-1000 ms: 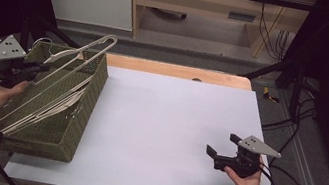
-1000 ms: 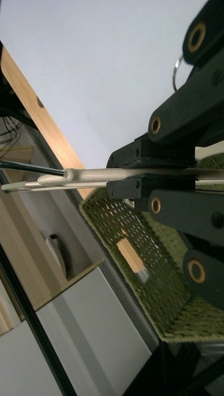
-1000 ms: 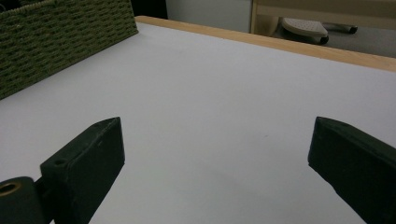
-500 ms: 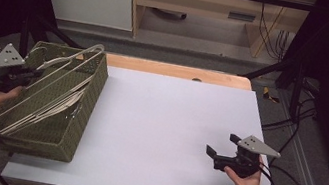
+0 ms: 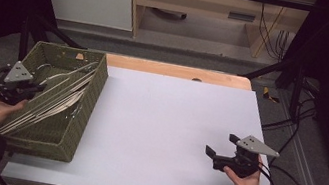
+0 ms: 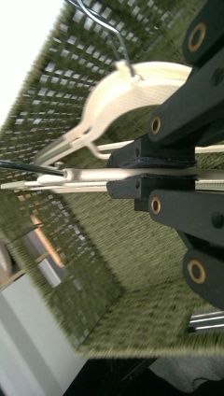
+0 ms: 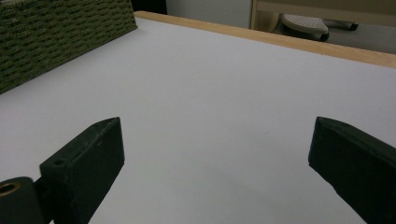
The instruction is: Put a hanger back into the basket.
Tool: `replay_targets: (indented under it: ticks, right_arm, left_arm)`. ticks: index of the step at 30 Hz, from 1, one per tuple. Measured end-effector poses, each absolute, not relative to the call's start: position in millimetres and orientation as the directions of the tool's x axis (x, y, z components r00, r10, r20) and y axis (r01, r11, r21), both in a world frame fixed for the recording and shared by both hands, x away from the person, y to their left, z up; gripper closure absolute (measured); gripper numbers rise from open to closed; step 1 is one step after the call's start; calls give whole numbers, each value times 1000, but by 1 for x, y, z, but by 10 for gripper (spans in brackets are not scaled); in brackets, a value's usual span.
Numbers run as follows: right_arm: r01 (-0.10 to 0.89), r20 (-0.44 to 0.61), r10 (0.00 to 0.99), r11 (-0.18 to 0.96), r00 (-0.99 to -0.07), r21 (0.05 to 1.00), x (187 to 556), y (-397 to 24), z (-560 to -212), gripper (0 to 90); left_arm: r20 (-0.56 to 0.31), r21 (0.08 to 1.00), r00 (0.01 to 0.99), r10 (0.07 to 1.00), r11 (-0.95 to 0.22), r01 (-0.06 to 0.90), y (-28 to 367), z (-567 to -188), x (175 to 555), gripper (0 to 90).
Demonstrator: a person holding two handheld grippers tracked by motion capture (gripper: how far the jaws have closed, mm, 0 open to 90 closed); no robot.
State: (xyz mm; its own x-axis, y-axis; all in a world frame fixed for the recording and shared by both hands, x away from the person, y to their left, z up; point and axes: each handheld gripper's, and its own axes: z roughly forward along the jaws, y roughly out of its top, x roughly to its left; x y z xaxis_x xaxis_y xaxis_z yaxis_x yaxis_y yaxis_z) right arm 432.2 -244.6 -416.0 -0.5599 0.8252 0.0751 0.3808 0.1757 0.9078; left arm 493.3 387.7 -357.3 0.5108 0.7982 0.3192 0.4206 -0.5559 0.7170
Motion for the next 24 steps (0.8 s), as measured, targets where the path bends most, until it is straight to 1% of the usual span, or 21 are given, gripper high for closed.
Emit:
replay_targets:
  ticks: [6, 11, 16, 18, 22, 24]
  right_arm:
    - [382, 75, 825, 177, -560, 907, 432, -244, -416, 41]
    - [379, 78, 825, 171, -560, 909, 432, -244, -415, 41]
    - [382, 75, 823, 178, -562, 907, 432, -243, -416, 41]
    - [382, 74, 823, 180, -563, 907, 432, -243, -416, 40]
    - [379, 74, 823, 178, -564, 908, 431, -244, -415, 41]
    - [379, 75, 822, 177, -564, 908, 431, -244, -415, 40]
  left_arm:
    - [333, 708, 520, 786, -573, 413, 378, -374, 496, 850]
    - [306, 676, 530, 791, -572, 464, 377, -384, 495, 824]
    - [251, 643, 570, 782, -575, 505, 372, -386, 497, 787]
    - [245, 630, 579, 778, -582, 515, 369, -388, 497, 777]
    - [216, 639, 576, 788, -561, 527, 367, -388, 496, 710]
    - [210, 650, 580, 787, -556, 519, 367, -386, 493, 677]
